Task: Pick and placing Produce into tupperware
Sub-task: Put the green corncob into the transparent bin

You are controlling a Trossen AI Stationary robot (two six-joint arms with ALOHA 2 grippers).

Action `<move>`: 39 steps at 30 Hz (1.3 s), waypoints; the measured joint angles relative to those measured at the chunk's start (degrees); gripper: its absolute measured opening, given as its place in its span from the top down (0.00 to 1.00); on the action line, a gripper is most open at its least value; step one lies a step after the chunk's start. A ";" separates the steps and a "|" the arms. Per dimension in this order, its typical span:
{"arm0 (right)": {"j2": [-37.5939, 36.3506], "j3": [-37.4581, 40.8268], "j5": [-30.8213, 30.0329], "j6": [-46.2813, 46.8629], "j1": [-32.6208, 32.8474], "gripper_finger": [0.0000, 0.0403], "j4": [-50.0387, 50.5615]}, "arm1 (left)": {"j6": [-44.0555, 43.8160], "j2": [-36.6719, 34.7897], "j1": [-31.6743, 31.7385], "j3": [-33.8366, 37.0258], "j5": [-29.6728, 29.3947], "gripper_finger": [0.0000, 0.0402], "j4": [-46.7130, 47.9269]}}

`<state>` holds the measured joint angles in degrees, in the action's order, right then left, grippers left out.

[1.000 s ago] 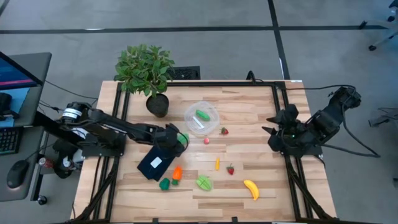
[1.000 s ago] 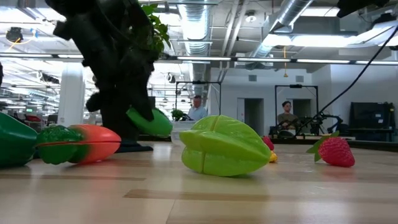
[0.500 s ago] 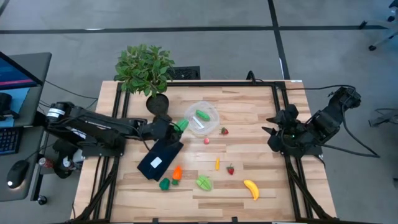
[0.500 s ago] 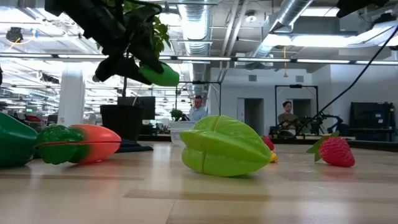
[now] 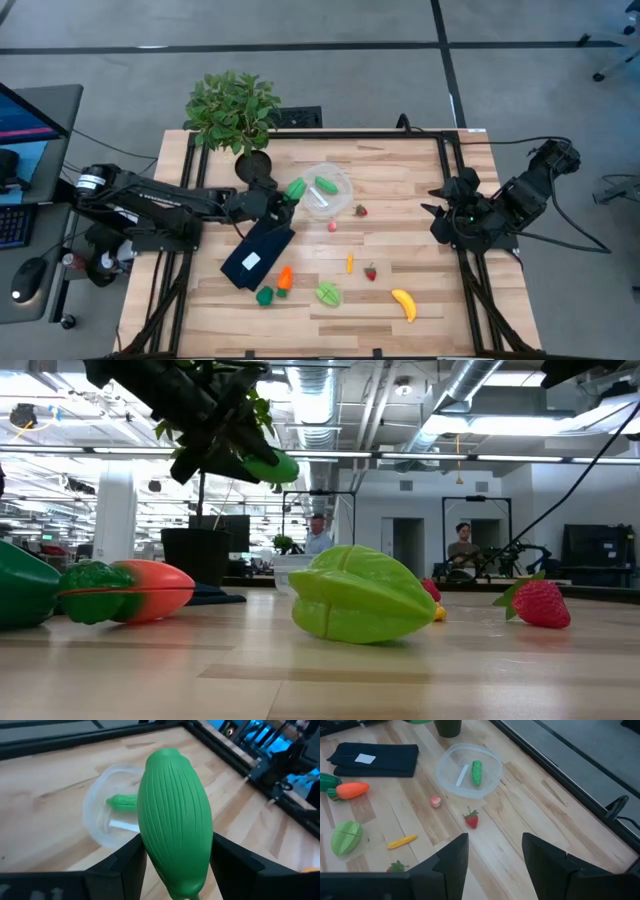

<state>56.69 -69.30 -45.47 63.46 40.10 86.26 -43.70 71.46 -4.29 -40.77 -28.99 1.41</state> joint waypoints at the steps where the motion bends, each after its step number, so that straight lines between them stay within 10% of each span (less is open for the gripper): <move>1: 0.00 0.00 0.00 0.01 0.00 0.56 0.00 | 0.02 0.00 -0.02 0.04 -0.08 0.54 0.09; 39: 0.00 -0.04 0.29 -0.37 0.00 0.56 -0.12 | 4.15 22.14 9.63 -2.09 11.06 0.54 -26.57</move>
<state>56.69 -69.34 -45.18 63.09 40.10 86.14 -39.55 93.60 5.33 -42.86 -17.93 -25.15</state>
